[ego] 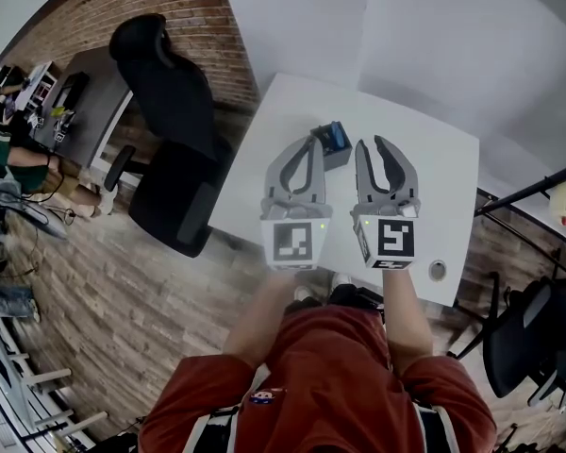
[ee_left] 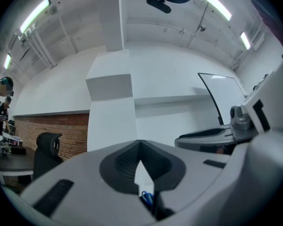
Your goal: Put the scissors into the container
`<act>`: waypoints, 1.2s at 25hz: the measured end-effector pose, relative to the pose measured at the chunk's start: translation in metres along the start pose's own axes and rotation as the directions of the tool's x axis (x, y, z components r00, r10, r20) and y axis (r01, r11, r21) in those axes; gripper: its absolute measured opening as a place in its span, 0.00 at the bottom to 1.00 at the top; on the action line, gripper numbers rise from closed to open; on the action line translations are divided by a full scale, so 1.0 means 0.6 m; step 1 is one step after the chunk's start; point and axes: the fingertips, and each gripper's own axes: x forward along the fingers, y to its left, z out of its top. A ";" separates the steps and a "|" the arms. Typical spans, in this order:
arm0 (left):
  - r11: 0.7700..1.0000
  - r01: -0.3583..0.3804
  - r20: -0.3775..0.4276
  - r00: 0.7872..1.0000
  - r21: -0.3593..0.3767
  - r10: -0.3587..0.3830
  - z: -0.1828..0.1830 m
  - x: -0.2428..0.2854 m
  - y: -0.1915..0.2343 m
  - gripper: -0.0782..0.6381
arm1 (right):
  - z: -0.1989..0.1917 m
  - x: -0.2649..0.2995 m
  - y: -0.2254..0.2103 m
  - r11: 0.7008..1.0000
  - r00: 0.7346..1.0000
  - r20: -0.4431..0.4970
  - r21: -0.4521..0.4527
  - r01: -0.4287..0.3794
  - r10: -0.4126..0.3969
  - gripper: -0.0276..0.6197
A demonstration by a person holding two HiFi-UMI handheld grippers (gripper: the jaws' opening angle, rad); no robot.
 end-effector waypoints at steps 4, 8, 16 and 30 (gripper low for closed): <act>1.000 0.000 0.000 1.000 -0.019 0.000 0.003 -0.001 -0.008 0.13 | 0.004 -0.005 0.000 1.000 1.000 0.015 -0.003 -0.010 0.010 0.14; 1.000 0.006 0.003 1.000 -0.015 -0.006 0.006 -0.001 -0.014 0.13 | 0.008 -0.009 0.001 1.000 1.000 0.021 -0.016 -0.023 0.023 0.09; 0.998 0.028 -0.008 1.000 0.053 -0.027 -0.003 -0.003 -0.019 0.13 | 0.019 -0.018 -0.008 1.000 0.998 0.055 -0.005 0.002 -0.002 0.06; 1.000 0.009 -0.001 1.000 -0.015 -0.009 0.000 0.003 -0.024 0.13 | 0.005 -0.013 -0.007 1.000 1.000 0.027 -0.011 -0.009 0.010 0.06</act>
